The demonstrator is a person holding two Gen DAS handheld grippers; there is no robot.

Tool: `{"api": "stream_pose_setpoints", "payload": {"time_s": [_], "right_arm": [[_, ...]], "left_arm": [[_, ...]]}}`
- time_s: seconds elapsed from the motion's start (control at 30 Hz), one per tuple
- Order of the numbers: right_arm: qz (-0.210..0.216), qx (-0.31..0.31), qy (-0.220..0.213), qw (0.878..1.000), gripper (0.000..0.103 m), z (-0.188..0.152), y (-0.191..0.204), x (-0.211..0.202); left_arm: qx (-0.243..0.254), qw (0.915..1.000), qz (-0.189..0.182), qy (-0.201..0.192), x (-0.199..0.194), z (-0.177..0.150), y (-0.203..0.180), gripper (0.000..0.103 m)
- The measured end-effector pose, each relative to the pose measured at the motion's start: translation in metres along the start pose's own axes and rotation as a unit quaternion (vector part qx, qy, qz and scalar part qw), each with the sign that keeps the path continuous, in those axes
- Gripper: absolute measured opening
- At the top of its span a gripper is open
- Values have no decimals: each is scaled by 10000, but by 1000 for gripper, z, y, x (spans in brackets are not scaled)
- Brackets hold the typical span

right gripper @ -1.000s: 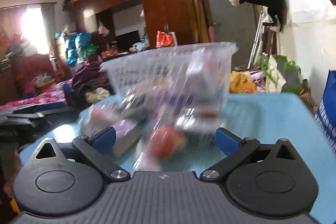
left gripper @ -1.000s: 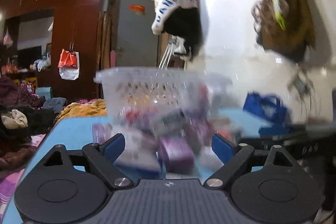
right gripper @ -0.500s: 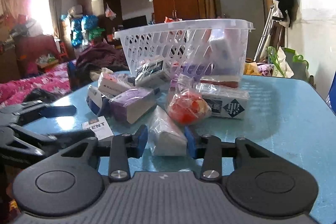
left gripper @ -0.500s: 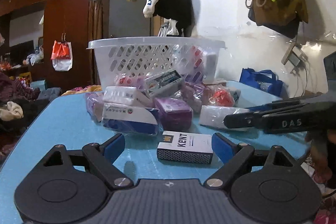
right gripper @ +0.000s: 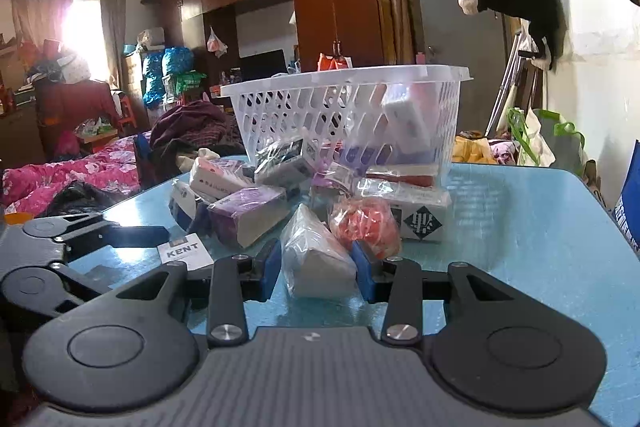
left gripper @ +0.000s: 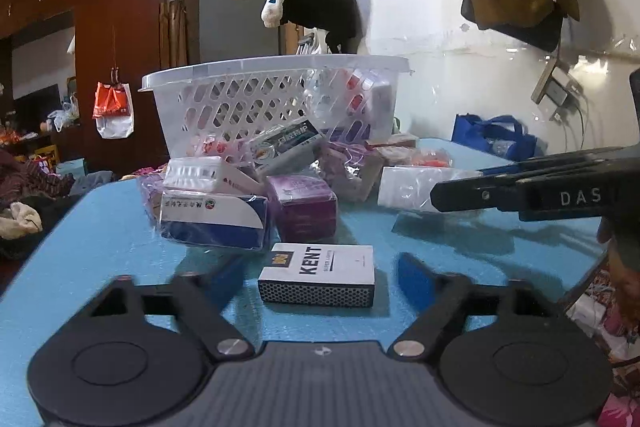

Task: Organize objects
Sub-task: 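Grasp the white KENT box with the left tool while the right grasps the white tissue pack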

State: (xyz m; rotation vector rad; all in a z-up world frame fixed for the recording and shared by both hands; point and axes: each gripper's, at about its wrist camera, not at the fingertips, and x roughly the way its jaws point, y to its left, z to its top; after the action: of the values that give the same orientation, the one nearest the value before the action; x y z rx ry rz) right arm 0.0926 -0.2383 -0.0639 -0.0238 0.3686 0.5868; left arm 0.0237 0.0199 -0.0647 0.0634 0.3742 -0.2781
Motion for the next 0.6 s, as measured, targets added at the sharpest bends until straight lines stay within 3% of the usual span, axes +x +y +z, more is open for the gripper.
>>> {"api": "stream_pose_setpoints", "payload": {"time_s": [0.03, 0.6], "right_arm": [[24, -16, -1, 10000, 43, 0, 1, 0], [323, -399, -217, 9984, 40, 5, 25, -18]], "left_arm": [[-50, 10000, -53, 3, 0, 0, 2, 61], [-286, 9976, -107, -615, -29, 14, 17, 62]]}}
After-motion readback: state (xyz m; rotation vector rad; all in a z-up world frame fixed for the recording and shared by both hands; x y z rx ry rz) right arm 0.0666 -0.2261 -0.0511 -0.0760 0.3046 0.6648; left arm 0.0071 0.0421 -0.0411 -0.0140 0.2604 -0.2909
